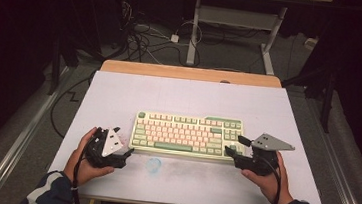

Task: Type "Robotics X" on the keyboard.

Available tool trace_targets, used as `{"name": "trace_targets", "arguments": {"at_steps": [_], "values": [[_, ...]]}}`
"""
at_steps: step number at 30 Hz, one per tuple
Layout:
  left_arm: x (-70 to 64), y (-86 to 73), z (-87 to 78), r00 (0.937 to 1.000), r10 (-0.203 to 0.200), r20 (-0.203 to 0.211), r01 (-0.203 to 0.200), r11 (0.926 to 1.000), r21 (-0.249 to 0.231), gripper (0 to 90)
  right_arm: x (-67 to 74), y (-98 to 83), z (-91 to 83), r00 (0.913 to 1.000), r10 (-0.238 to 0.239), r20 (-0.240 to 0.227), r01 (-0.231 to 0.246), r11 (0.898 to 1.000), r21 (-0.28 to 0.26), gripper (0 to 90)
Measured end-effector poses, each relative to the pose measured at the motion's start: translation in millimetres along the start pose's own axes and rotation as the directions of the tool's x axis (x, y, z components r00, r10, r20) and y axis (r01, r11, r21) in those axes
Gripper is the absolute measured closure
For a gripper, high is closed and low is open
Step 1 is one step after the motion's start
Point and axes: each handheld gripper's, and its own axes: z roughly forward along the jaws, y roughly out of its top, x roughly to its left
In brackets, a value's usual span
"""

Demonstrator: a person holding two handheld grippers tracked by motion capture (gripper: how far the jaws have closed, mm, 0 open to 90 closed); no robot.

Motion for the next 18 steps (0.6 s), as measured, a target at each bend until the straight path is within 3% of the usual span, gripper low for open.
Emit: {"name": "trace_targets", "arguments": {"at_steps": [3,5,7,9,18], "values": [[1.9,-1.8,-2.4,0.9999,-0.009,-0.011,0.009,1.0,0.0,17.8,0.6,6.1,6.0,0.9998,-0.02,-0.008,0.02,1.0,0.007,49.4],[2.6,-2.4,-2.9,0.9997,-0.02,-0.01,0.02,0.9998,0.002,17.8,1.7,11.1,10.6,0.9991,-0.04,-0.015,0.04,0.999,0.012,61.7],[2.6,-2.8,-2.1,0.9997,-0.02,-0.014,0.02,0.9998,0.003,17.8,2.2,16.3,16.2,0.9977,-0.058,-0.037,0.058,0.998,0.014,70.0],[2.2,-4.2,-1.4,0.9999,-0.011,-0.011,0.011,0.9999,0.009,17.8,3.1,22.1,23.2,0.9952,-0.093,-0.029,0.094,0.995,0.044,77.1],[2.4,-6.4,0.5,0.9999,-0.01,-0.013,0.01,0.9996,0.026,17.8,4.4,45.1,48.6,0.9881,-0.147,-0.045,0.149,0.987,0.061,90.0]]}}
